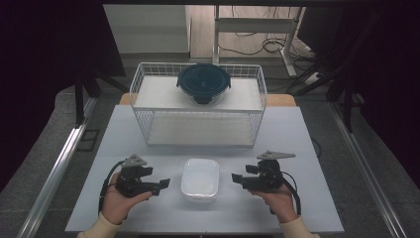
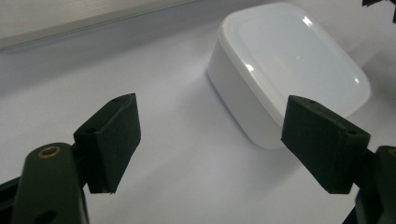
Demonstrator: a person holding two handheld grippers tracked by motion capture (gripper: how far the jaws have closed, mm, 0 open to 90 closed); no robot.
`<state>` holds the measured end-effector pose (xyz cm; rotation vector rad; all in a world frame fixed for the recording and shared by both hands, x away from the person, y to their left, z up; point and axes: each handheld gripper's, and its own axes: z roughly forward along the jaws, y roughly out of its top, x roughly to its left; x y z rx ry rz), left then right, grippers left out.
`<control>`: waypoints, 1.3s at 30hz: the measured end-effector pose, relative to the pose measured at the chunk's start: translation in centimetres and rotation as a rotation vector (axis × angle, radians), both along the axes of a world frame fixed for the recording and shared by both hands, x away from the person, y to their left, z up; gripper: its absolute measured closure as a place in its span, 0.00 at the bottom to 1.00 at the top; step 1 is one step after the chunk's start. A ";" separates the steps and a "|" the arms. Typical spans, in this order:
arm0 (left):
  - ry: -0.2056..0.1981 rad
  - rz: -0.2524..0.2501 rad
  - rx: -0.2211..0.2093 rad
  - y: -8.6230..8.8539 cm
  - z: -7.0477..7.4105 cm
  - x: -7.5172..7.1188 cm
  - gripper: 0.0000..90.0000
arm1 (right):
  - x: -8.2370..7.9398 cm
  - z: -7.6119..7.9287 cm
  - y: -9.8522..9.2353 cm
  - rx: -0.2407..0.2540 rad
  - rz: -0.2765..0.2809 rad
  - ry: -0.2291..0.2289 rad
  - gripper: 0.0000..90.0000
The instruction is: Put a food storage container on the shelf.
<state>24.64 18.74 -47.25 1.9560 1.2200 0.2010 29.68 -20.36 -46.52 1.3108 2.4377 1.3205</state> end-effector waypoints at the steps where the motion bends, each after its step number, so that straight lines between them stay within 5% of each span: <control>1: -0.001 0.000 -0.006 0.0 0.1 0.0 0.21 | 0.0 0.0 0.0 0.000 0.000 0.000 0.31; 15: 0.062 -0.009 -0.131 -0.3 -0.1 1.0 0.25 | -0.7 0.3 1.6 0.073 0.014 0.042 0.34; 22: 0.137 0.011 -0.228 -0.3 0.0 2.8 0.29 | -0.6 0.3 3.6 0.098 0.002 0.093 0.36; 33: 0.248 -0.028 -0.344 -1.4 -1.8 4.9 0.38 | 0.7 -0.9 5.1 0.138 -0.018 0.178 0.45; 39: 0.288 -0.035 -0.349 -1.9 -2.9 5.4 0.41 | 0.8 -1.8 5.1 0.138 -0.024 0.210 0.46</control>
